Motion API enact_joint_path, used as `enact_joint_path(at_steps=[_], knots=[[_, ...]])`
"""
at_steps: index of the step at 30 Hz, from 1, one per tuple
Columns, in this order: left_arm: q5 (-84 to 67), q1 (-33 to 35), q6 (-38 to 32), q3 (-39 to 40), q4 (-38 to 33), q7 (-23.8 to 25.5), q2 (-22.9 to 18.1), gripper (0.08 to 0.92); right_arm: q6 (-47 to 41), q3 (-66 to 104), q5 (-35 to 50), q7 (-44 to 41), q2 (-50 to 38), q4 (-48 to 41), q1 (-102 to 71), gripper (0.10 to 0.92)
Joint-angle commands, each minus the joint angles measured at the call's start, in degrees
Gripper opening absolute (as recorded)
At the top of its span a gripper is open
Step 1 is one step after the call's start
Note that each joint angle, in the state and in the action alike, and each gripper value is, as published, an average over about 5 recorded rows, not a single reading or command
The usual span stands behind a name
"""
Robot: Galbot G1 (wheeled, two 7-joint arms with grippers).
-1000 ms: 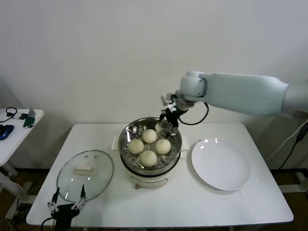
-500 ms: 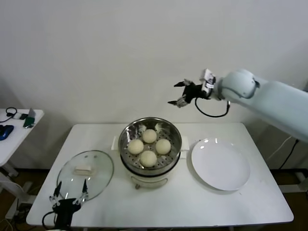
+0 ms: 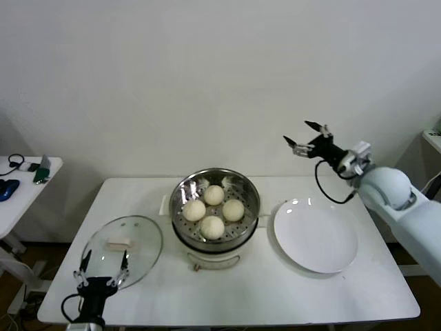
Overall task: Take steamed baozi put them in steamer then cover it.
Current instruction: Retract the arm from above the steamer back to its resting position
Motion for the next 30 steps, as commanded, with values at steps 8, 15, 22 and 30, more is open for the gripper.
enact_joint_path(at_steps=[8, 15, 22, 30], knots=[[10.1, -0.4, -1.6, -0.1, 0.1, 0.2, 1.0, 0.823, 20.8, 36.9, -11.1, 0.7, 22.1, 5.9, -55.1, 0.823], [17.6, -0.3, -5.0, -1.1, 0.6, -3.3, 1.8, 0.823, 25.6, 34.8, -14.2, 0.3, 28.4, 8.1, -59.1, 0.823], [56.7, -0.8, -8.8, -2.0, 6.4, -22.3, 3.5, 0.823, 28.5, 31.2, -17.4, 1.9, 32.2, 7.1, -62.2, 0.823], [71.9, -4.0, -7.8, -3.1, 14.8, -21.6, 4.2, 0.823, 28.8, 28.9, -18.6, 3.0, 33.9, 5.3, -62.9, 0.823]])
